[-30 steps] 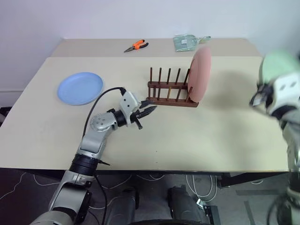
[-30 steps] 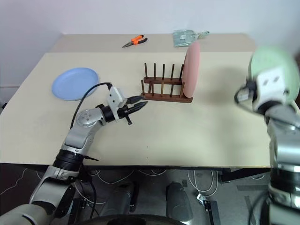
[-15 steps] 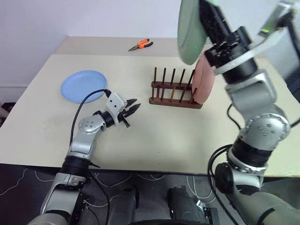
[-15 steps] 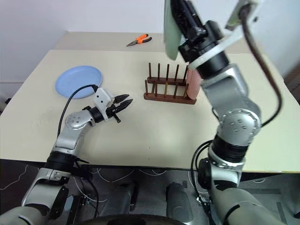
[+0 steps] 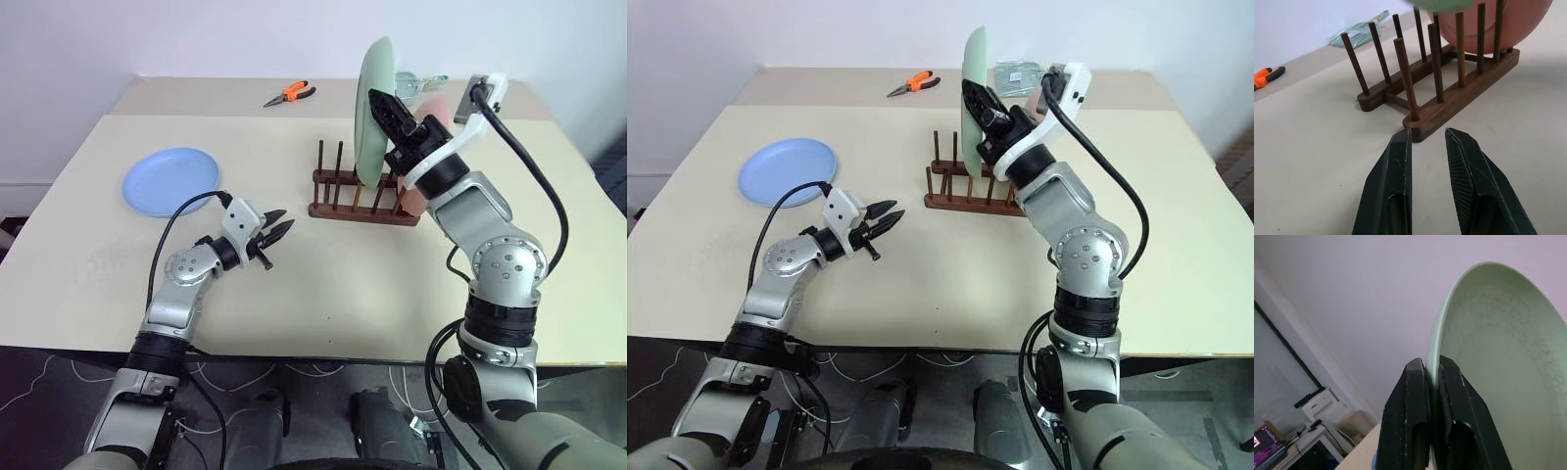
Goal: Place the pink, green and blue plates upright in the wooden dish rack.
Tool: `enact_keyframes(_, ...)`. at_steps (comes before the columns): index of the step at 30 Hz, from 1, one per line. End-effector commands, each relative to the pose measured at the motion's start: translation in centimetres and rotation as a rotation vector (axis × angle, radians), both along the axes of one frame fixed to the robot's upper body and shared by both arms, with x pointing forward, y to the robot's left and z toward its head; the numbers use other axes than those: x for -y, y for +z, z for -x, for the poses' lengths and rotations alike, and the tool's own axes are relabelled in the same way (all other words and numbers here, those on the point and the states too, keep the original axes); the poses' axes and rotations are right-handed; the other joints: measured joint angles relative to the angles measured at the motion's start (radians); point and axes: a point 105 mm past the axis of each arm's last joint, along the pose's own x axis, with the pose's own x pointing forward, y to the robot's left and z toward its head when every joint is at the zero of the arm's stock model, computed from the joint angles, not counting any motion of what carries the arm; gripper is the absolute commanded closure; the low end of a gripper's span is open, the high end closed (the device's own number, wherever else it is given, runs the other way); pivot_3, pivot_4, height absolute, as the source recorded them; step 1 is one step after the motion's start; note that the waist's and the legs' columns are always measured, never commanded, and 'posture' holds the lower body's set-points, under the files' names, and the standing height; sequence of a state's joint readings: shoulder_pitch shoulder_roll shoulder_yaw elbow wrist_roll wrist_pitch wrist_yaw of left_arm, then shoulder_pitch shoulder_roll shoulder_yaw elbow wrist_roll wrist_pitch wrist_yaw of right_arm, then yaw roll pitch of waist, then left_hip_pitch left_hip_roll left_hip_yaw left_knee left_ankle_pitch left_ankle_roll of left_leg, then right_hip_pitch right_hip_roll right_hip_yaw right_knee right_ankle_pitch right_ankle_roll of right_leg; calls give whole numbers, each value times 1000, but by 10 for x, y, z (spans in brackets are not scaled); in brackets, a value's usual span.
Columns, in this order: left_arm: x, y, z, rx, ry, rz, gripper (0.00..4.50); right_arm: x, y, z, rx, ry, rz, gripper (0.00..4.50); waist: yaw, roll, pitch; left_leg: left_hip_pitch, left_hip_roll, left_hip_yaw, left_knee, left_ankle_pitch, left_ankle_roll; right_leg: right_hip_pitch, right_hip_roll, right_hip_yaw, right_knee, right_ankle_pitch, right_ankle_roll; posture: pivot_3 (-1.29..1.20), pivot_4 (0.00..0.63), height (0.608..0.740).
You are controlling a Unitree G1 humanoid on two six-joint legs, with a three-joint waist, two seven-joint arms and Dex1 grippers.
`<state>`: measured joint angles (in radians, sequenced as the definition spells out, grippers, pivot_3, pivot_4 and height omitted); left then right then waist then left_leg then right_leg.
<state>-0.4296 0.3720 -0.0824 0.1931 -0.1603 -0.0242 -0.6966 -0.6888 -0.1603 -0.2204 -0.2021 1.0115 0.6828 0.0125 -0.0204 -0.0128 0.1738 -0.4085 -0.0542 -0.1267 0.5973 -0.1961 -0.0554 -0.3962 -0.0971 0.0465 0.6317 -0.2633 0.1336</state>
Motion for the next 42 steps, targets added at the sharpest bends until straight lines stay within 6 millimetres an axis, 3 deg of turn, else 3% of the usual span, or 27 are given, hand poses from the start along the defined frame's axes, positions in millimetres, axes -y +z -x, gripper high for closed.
enact_keyframes(1, 0, 9, 2, 32, -6, 2, 3443, 6, 7, -5, 4, -26, -35, 4444, 0, 0, 0, 0, 0, 0, 0, 0, 0, 0, 0, 0, 0, 0, 0, 0, 150, 740)
enact_keyframes(3, 1, 9, 3, 30, -10, 2, 3443, 8, 4, -10, -19, -43, -34, 4444, -1, 0, 0, 0, 0, 0, 0, 0, 0, 0, 0, 0, 0, 0, 0, 0, 150, 740)
enact_keyframes(4, 3, 10, 3, 31, -18, 8, 3443, 10, -3, -18, -50, -61, -17, 4137, -2, 0, 0, 0, 0, 0, 0, 0, 0, 0, 0, 0, 0, 0, 0, 0, 150, 740)
enact_keyframes(6, 4, 13, 4, 30, -27, 20, 3443, 13, -9, -26, -72, -78, 14, 3401, -3, 0, 0, 0, 0, 0, 0, 0, 0, 0, 0, 0, 0, 0, 0, 0, 150, 740)
enact_keyframes(9, 1, 11, 4, -6, -23, 36, 3443, 12, 0, -26, 20, -114, 138, 1893, -2, 1, 0, 0, 0, 1, 0, 0, 0, -1, 0, 0, 0, 0, 0, 0, 150, 740)
enact_keyframes(10, -2, 11, 3, -22, -7, 47, 3189, 11, 8, -24, 96, -146, 219, 1351, -2, 1, 0, 0, 0, 1, 0, 0, 0, -1, 0, 0, 0, 0, 0, 0, 150, 740)
enact_keyframes(13, -15, 13, -3, -43, 71, 89, 2184, 18, 30, -20, 276, -257, 380, 1342, -3, 1, 0, 0, 0, 1, 0, 0, 0, -1, 0, 0, 0, 0, 0, 0, 150, 740)
enact_keyframes(16, -48, 23, -21, -16, 286, 135, 640, 30, 52, -14, 413, -346, 479, 1342, -2, 1, 1, 0, 0, 1, 0, 0, 0, -1, 0, 0, 0, 0, 0, 0, 150, 740)
enact_keyframes(17, -64, 26, -27, 1, 381, 136, 150, 30, 59, -9, 473, -357, 528, 1100, -2, 1, 0, 0, 0, 1, 0, 0, 0, -1, 0, 0, 0, 0, 0, 0, 150, 740)
enact_keyframes(20, -115, 30, -38, 5, 668, 198, 0, 15, 63, 8, 626, -291, 692, 30, -2, 1, 0, 0, 0, 1, 0, 0, 0, -1, 0, 0, 0, 0, 0, 0, 150, 740)
enact_keyframes(23, -161, 30, -38, -44, 935, 334, 0, -5, 48, 19, 710, -211, 849, 30, -6, 0, 0, 0, 0, 1, 0, 0, 0, -1, 0, 0, 0, 0, 0, 0, 150, 740)
enact_keyframes(25, -196, 23, -32, -127, 1138, 519, 0, -19, 33, 27, 728, -143, 877, 30, -6, -1, 0, 0, 0, 1, 0, 0, 0, -1, 0, 0, 0, 0, 0, 0, 150, 740)
enact_keyframes(27, -210, 19, -28, -194, 1208, 710, 0, -29, 21, 31, 722, -94, 878, 30, -4, -2, 0, 0, 0, 0, 0, 0, 0, -1, 0, 0, 0, 0, 1, 0, 150, 740)
enact_keyframes(31, -202, 14, -32, -330, 1163, 900, 0, -37, 5, 34, 699, -59, 868, 30, 6, -3, 0, 0, -1, 0, 0, 0, -1, 0, 0, 0, 0, 0, 1, 0, 150, 740)
enact_keyframes(34, -200, 6, -36, -449, 1129, 1064, 817, -40, -5, 34, 691, -44, 886, 0, 9, -6, 0, -1, -1, -1, 1, 1, -2, 1, 0, -1, -1, 1, 1, 0, 150, 740)
enact_keyframes(41, -209, -8, -47, -569, 1133, 1245, 4467, -39, -8, 35, 679, -53, 878, 0, -1, -8, 0, 0, -1, -2, 0, 1, -2, -1, 0, -2, 0, 1, 1, 0, 150, 740)
enact_keyframes(42, -211, -11, -48, -585, 1140, 1273, 4490, -38, -8, 35, 679, -59, 883, 0, 0, -8, 0, -1, -1, -2, 0, 1, -3, 0, 0, -2, 0, 1, 1, 0, 150, 740)
